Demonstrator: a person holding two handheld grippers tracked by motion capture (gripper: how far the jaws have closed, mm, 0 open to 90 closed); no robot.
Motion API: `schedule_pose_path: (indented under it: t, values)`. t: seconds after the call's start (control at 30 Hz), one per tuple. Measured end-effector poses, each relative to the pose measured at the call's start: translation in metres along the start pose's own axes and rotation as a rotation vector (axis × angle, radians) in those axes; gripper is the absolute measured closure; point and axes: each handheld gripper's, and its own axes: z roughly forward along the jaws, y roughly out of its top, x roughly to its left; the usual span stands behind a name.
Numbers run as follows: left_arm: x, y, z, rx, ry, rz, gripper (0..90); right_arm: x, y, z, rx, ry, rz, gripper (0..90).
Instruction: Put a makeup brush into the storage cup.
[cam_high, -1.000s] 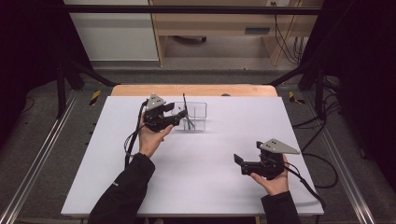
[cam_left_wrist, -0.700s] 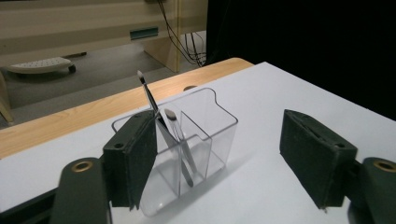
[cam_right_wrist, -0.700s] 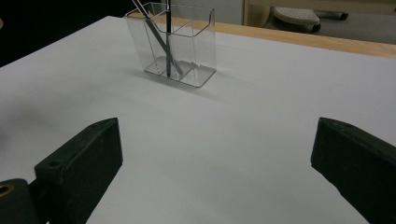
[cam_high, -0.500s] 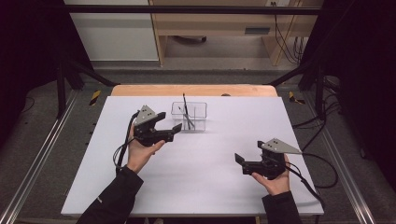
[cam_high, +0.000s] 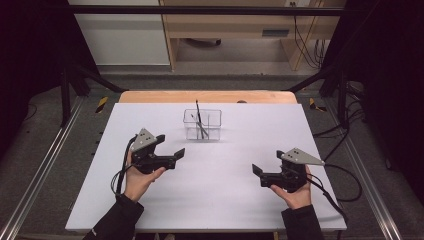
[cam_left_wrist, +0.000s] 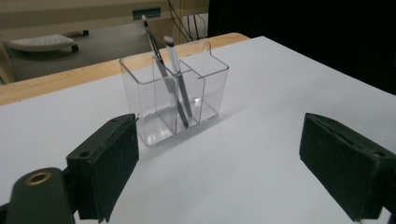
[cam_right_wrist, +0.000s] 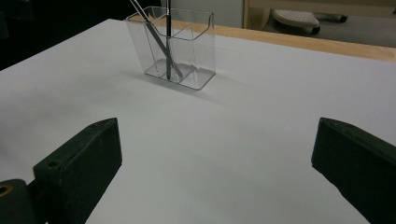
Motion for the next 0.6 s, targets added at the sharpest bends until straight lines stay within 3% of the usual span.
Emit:
schedule_pose_path:
  t: [0.6]
  values:
    - [0.010, -0.035, -0.033, 0.002, 0.040, -0.065, 9.0, 0.001, -0.002, -0.001, 0.007, 0.000, -0.009, 2.3]
